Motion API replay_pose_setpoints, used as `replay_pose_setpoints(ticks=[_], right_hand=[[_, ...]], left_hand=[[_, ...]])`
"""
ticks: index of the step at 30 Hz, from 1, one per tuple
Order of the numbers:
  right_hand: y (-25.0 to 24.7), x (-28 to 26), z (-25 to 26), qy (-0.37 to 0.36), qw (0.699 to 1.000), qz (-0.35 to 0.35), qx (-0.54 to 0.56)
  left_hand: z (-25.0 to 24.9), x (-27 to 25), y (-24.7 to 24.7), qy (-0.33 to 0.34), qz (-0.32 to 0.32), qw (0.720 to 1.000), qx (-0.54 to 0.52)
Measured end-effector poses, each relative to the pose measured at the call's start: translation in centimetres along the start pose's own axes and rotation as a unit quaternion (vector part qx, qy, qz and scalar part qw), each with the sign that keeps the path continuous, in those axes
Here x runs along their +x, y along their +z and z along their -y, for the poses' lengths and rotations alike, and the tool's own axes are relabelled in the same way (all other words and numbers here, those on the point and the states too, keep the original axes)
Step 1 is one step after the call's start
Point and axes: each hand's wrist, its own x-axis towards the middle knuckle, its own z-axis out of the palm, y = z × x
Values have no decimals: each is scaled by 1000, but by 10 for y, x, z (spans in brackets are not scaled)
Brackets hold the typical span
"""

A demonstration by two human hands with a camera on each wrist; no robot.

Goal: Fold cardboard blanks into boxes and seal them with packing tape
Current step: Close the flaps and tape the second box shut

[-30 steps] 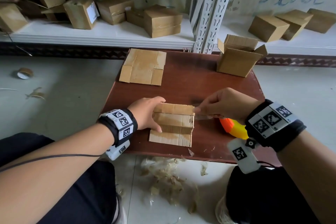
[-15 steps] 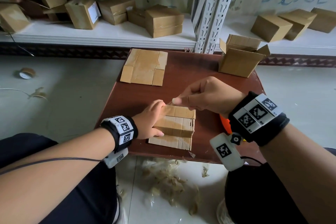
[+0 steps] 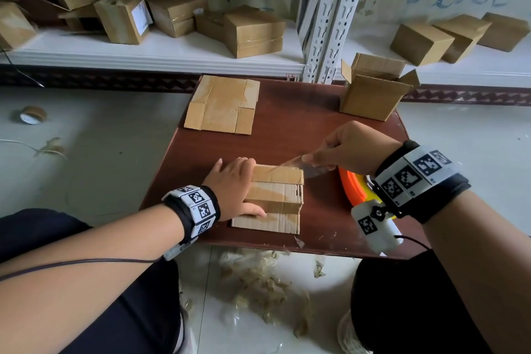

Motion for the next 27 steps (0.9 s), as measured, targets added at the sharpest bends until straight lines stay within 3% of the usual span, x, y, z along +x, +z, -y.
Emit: replay_pose_setpoints(ticks=[8, 15, 23, 27], right_hand=[[3, 9, -27, 75, 996, -38, -30], [9, 7, -41, 99, 993, -47, -45], [8, 0, -39, 79, 994, -75, -28], [4, -4, -33, 42, 996, -81, 24]], left_hand=[[-9, -2, -4, -39, 49, 996, 57], [-14, -3, 3, -69, 7, 998, 11], [-12, -7, 4, -43, -41, 983, -174], [-7, -5, 12, -51, -52, 937, -341]])
